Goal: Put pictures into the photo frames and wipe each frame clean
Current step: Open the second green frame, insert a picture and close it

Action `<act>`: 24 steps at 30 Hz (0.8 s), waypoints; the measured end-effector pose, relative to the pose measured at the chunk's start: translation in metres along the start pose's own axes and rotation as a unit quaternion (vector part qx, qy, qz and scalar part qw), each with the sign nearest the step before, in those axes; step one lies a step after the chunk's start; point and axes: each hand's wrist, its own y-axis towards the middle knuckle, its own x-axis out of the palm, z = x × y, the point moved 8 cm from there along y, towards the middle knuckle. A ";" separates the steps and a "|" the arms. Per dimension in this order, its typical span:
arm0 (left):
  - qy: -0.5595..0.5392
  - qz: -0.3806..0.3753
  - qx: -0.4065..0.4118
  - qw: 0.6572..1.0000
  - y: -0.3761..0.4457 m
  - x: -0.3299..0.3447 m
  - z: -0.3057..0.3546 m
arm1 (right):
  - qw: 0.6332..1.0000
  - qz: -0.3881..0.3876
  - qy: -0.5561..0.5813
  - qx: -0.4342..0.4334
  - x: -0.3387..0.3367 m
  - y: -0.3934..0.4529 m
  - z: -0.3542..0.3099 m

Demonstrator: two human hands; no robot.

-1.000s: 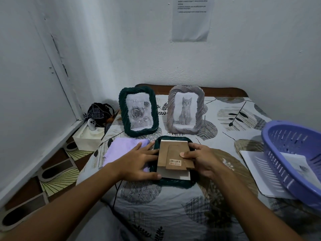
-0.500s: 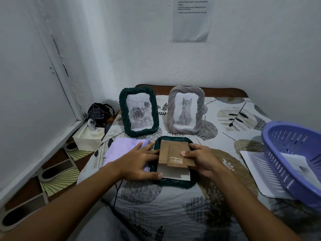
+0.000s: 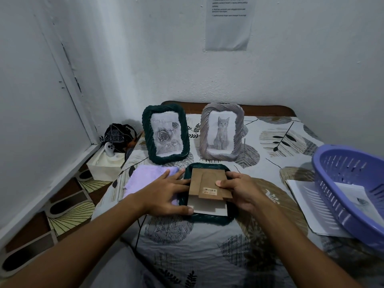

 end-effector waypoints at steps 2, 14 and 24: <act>-0.003 -0.001 -0.001 1.000 0.000 0.000 -0.001 | 1.000 0.003 -0.010 0.001 0.000 0.000 0.000; -0.059 0.043 -0.035 0.997 -0.003 -0.011 -0.010 | 0.995 0.025 -0.097 0.020 -0.007 0.008 0.001; -0.164 0.111 -0.031 0.980 -0.001 -0.018 -0.015 | 0.989 0.038 -0.144 0.002 -0.008 0.008 -0.003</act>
